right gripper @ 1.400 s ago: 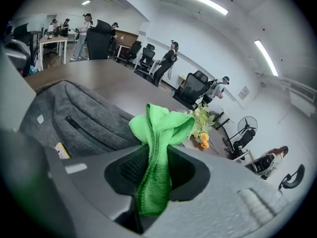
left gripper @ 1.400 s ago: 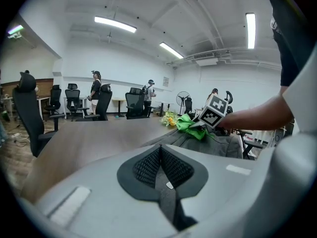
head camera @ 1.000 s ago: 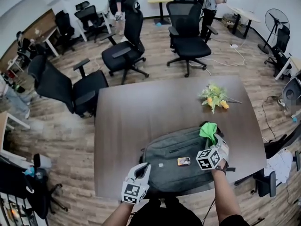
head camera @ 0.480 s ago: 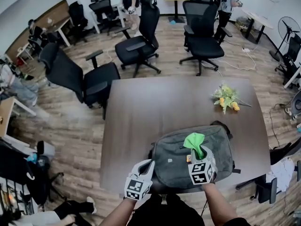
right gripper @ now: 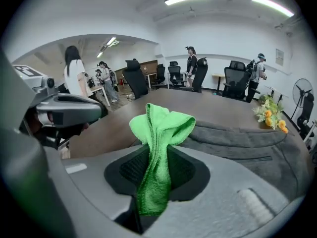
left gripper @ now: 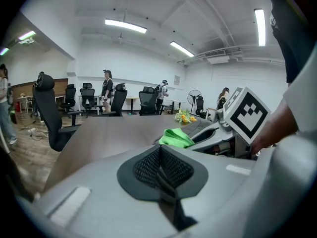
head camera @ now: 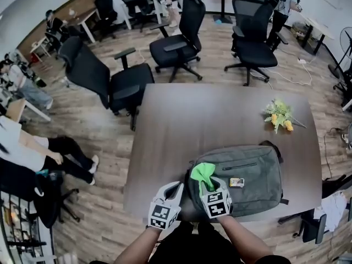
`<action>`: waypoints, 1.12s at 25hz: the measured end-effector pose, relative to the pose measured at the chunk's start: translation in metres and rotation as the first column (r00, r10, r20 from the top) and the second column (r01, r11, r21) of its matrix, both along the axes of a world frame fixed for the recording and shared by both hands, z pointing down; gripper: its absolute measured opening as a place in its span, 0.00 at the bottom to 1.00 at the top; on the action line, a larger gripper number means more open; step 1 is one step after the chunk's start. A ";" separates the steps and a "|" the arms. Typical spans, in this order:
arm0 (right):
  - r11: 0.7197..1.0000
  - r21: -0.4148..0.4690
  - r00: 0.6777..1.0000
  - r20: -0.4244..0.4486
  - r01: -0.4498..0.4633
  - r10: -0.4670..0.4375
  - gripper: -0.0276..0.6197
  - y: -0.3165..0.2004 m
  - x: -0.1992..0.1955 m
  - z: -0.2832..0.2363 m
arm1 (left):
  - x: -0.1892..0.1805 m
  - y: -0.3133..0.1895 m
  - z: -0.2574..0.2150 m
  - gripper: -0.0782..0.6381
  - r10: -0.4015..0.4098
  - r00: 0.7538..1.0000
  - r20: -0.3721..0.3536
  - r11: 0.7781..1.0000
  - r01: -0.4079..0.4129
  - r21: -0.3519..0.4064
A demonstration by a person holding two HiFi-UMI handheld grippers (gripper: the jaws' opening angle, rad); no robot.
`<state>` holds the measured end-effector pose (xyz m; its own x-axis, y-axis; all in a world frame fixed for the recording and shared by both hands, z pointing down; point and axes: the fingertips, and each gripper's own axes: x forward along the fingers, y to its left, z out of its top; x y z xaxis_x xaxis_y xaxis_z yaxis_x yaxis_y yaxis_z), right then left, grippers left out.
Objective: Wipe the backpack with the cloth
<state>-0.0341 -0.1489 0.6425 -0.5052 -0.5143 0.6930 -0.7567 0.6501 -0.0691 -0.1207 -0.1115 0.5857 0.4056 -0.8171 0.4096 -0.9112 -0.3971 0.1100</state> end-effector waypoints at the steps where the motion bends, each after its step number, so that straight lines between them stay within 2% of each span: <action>1: 1.000 -0.013 1.000 0.004 0.006 -0.006 0.20 0.003 -0.006 0.003 | -0.002 0.002 0.000 0.13 -0.001 1.000 0.000 1.000 0.001 -0.004; 5: 0.999 -0.052 1.000 -0.006 0.017 -0.017 0.20 0.011 -0.017 0.018 | -0.011 0.006 0.001 0.13 -0.004 1.000 0.004 1.000 0.004 -0.007; 10: 0.999 -0.043 0.998 -0.056 0.001 -0.003 0.20 0.010 -0.007 0.026 | -0.015 0.006 0.000 0.13 0.004 1.000 0.013 1.000 -0.004 -0.027; 15: 0.998 -0.020 0.991 -0.125 -0.055 0.052 0.20 0.000 0.029 0.030 | -0.001 0.006 0.005 0.13 0.045 0.999 0.002 0.998 -0.045 -0.045; 21: 0.991 -0.005 0.975 -0.180 -0.132 0.129 0.20 -0.010 0.073 0.033 | 0.019 -0.004 0.004 0.14 0.092 0.996 -0.020 0.996 -0.092 -0.005; 28: 0.969 0.014 0.936 -0.256 -0.247 0.242 0.20 -0.025 0.139 0.022 | 0.034 -0.009 0.003 0.13 0.119 0.993 -0.021 0.993 -0.119 -0.005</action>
